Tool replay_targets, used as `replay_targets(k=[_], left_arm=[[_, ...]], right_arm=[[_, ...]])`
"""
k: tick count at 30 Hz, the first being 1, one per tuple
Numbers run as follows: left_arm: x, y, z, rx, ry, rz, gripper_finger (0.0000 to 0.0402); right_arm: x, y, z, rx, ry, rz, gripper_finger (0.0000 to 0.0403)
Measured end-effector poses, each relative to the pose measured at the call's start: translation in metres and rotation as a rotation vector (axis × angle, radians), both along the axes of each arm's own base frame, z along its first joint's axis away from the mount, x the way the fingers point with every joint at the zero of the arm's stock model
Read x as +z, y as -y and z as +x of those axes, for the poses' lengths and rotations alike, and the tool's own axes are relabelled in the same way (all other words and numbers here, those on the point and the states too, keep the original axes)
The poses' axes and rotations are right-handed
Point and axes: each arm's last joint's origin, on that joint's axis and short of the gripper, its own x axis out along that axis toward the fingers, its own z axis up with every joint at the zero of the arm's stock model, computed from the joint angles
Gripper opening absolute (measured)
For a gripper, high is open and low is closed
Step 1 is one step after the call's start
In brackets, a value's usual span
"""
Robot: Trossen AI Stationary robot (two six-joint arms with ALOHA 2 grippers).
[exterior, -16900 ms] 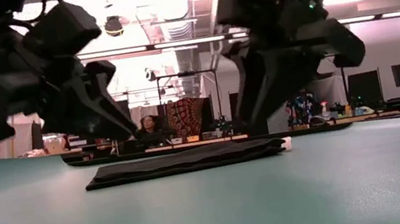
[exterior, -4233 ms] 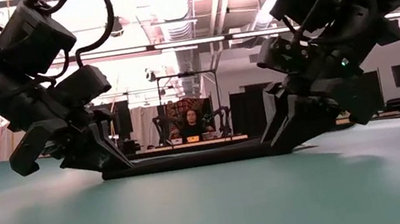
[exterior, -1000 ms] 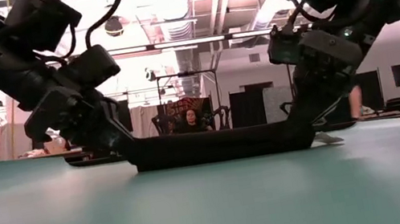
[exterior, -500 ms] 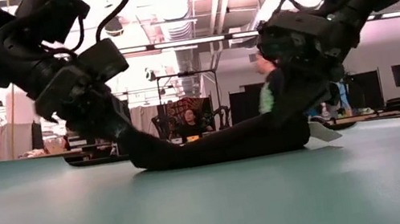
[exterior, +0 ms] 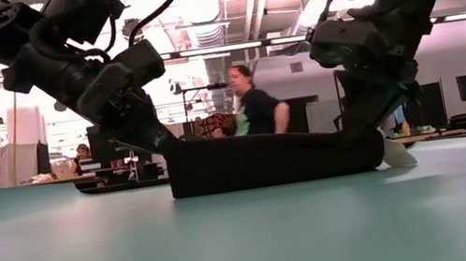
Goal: Roll towel
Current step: Roll the brown towel
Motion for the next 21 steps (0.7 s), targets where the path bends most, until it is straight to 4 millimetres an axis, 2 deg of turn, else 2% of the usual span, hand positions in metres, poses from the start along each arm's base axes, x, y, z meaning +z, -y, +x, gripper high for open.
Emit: replay_targets(k=[12,21], left_arm=[[-0.004,-0.008,-0.002,0.008,-0.01,0.017,0.0],[-0.026,-0.008,0.008,0.002,-0.06,0.046,0.0]], right_arm=[[-0.001,0.009,-0.001,-0.038,-0.031,-0.016,0.0023],[-0.01,0.011,-0.009,-0.064,-0.073,-0.031,0.0023]])
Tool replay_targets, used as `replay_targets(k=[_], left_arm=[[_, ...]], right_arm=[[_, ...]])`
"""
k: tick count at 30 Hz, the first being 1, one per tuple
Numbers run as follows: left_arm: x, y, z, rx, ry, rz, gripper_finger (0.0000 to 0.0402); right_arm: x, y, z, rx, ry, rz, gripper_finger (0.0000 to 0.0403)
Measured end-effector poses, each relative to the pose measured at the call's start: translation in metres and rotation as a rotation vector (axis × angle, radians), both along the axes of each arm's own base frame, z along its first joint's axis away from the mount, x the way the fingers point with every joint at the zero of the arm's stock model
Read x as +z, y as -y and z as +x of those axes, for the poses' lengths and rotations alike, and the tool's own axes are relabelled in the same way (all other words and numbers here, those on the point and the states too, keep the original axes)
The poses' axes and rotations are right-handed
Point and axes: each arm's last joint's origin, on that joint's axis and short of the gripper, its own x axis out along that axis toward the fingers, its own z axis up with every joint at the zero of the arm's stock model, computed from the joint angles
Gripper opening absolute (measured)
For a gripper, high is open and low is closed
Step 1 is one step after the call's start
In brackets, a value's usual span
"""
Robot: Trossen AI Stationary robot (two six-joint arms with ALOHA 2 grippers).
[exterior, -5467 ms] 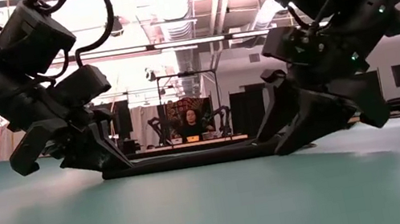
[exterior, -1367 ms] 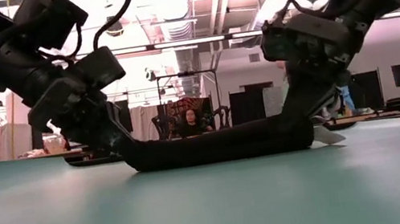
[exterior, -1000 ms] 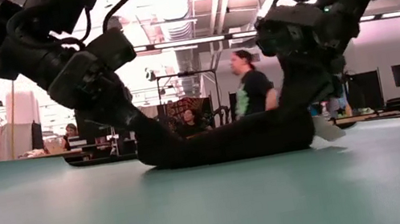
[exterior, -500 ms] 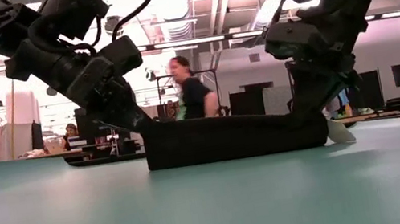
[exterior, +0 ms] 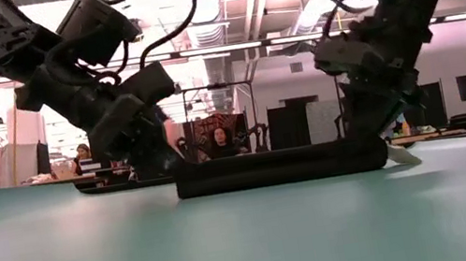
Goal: Roll towel
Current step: Roll the brown towel
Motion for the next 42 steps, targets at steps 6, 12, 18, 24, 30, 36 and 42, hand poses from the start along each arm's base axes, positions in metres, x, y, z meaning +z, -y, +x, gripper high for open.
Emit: replay_targets(k=[6,12,18,24,30,36,42], left_arm=[[0.0,-0.003,0.002,0.021,0.018,0.022,0.0],[0.001,-0.007,0.003,0.011,0.031,0.015,0.0],[0.005,-0.012,0.005,-0.018,0.069,0.041,0.0],[-0.005,-0.017,0.008,-0.014,0.06,0.042,0.0],[-0.023,-0.018,0.024,-0.049,0.033,0.047,0.0],[-0.03,-0.018,0.031,-0.06,0.007,0.063,0.0],[-0.034,-0.022,0.029,-0.052,-0.046,0.041,0.0]], right_arm=[[-0.005,0.001,-0.004,-0.02,-0.016,0.002,0.0023],[-0.006,0.002,-0.005,-0.022,-0.019,-0.006,0.0023],[-0.006,0.001,-0.005,-0.017,-0.025,-0.008,0.0023],[-0.006,0.0,-0.006,-0.012,-0.027,-0.008,0.0023],[-0.007,-0.001,-0.006,0.012,-0.039,-0.005,0.0023],[-0.007,-0.004,-0.008,0.062,-0.051,-0.042,0.0031],[0.0,-0.01,-0.009,0.087,-0.061,-0.145,0.0062]])
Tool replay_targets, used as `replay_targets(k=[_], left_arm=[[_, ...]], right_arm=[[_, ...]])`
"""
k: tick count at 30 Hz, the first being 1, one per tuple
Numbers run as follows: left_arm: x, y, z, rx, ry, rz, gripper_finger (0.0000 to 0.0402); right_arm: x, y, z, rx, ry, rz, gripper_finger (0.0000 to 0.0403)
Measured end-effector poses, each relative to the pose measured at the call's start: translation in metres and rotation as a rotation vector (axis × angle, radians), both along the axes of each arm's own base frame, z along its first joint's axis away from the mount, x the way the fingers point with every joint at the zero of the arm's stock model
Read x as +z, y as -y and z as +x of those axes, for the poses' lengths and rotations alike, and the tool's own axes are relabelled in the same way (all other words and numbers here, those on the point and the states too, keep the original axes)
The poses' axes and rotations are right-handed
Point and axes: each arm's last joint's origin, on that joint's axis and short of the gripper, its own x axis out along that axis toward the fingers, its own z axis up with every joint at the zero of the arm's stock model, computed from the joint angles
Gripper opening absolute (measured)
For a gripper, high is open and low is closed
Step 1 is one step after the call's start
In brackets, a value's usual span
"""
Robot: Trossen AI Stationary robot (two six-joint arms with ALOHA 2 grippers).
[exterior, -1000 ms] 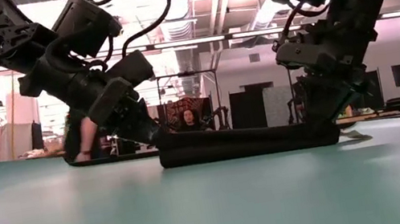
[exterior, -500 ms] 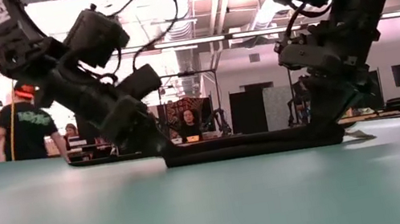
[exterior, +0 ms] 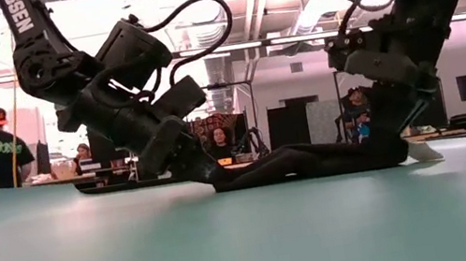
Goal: Roll towel
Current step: Roll the brown towel
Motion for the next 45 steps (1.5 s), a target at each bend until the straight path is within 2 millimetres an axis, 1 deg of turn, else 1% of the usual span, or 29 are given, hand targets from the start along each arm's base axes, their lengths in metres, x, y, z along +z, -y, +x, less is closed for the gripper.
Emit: replay_targets(k=[6,9,14,17,23,26,28,31,33,40,45], left_arm=[[-0.001,0.0,0.0,-0.013,-0.003,-0.011,0.0],[-0.001,0.0,0.0,-0.018,-0.004,-0.006,0.0],[-0.001,0.0,-0.001,-0.023,-0.005,0.0,0.0],[-0.001,0.0,-0.001,-0.023,-0.006,0.0,0.0],[-0.002,0.0,-0.001,-0.024,-0.006,0.0,0.0],[-0.002,0.0,-0.001,-0.024,-0.004,-0.001,0.0],[-0.001,0.0,-0.001,-0.024,-0.002,0.0,0.0],[-0.002,0.0,-0.001,-0.029,-0.002,0.0,0.0],[-0.002,0.0,-0.001,-0.03,-0.002,-0.001,0.0],[-0.002,0.001,-0.001,-0.033,-0.002,-0.003,0.0],[-0.002,0.001,-0.001,-0.036,-0.002,-0.006,0.0]], right_arm=[[0.006,-0.001,-0.004,-0.042,-0.061,-0.049,0.0101],[0.005,-0.002,-0.01,-0.062,-0.103,-0.054,0.0118],[0.007,-0.006,-0.014,-0.042,-0.12,-0.077,0.0135],[0.017,-0.009,-0.017,-0.033,-0.058,-0.11,0.0136],[0.05,-0.021,-0.032,0.001,0.137,-0.289,0.013],[0.055,-0.023,-0.037,0.006,0.161,-0.275,0.0128],[0.056,-0.028,-0.034,0.046,0.184,-0.272,0.0127],[0.052,-0.036,-0.021,0.166,0.206,-0.317,0.0121],[0.043,-0.038,-0.015,0.221,0.167,-0.343,0.0115],[0.01,-0.022,-0.004,0.211,-0.032,-0.4,0.0094],[-0.01,-0.011,-0.004,0.195,-0.124,-0.368,0.0091]])
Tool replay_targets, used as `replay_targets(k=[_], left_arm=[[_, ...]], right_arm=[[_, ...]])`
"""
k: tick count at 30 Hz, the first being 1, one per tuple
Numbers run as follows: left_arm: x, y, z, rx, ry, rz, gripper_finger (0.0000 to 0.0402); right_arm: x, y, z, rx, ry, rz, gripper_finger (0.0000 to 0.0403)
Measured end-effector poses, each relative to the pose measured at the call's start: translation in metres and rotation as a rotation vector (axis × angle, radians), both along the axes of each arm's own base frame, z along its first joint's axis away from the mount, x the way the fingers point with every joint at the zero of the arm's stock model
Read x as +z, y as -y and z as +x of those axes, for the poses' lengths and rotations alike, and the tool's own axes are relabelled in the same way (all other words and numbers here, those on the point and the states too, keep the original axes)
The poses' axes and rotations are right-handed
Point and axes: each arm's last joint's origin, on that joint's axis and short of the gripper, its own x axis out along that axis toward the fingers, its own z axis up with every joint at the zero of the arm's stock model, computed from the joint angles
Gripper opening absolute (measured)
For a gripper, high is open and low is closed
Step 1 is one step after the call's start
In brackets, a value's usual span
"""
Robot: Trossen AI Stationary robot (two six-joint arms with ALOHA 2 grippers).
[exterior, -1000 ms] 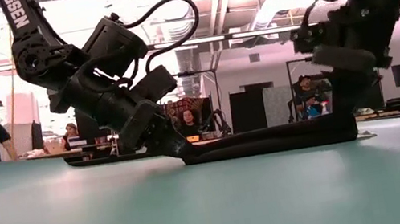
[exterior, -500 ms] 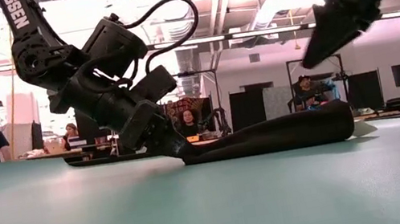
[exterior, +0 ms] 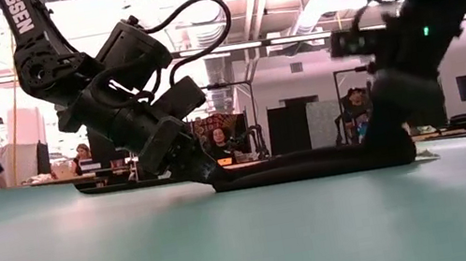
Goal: Roll towel
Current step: Roll the brown towel
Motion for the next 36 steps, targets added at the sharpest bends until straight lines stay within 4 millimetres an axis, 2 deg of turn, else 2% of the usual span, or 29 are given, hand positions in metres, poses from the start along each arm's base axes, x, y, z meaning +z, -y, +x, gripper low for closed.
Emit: replay_targets(k=[3,10,13,17,20,22,25,30,32,36], left_arm=[[0.0,0.0,0.0,0.0,0.0,-0.001,0.0],[0.006,0.002,-0.001,-0.079,0.002,0.025,0.0007],[0.018,0.007,-0.008,-0.121,-0.033,0.027,0.0024],[0.047,0.011,-0.018,-0.137,-0.033,0.112,0.0054],[0.064,0.012,-0.019,-0.117,0.072,0.169,0.0073],[0.067,0.013,-0.02,-0.14,0.196,0.169,0.008],[0.065,0.017,-0.019,-0.167,0.308,0.193,0.0073],[0.047,0.017,-0.014,-0.177,0.317,0.241,0.0026],[0.039,0.017,-0.006,-0.178,0.328,0.246,0.0009],[0.025,0.016,0.005,-0.153,0.309,0.277,0.0006]], right_arm=[[-0.014,0.006,-0.005,-0.065,-0.019,0.01,0.0091],[-0.024,0.009,-0.008,-0.113,0.003,0.031,0.0091],[-0.026,0.009,-0.008,-0.117,0.019,0.047,0.0091],[-0.031,0.009,-0.01,-0.11,0.033,0.082,0.0091],[-0.031,0.008,-0.01,-0.109,0.034,0.085,0.0091],[-0.031,0.008,-0.01,-0.106,0.032,0.084,0.0091],[-0.031,0.008,-0.01,-0.105,0.033,0.085,0.0091],[-0.031,0.008,-0.009,-0.101,0.045,0.092,0.0091],[-0.031,0.008,-0.009,-0.1,0.044,0.092,0.0091],[-0.031,0.008,-0.008,-0.099,0.045,0.096,0.0091]])
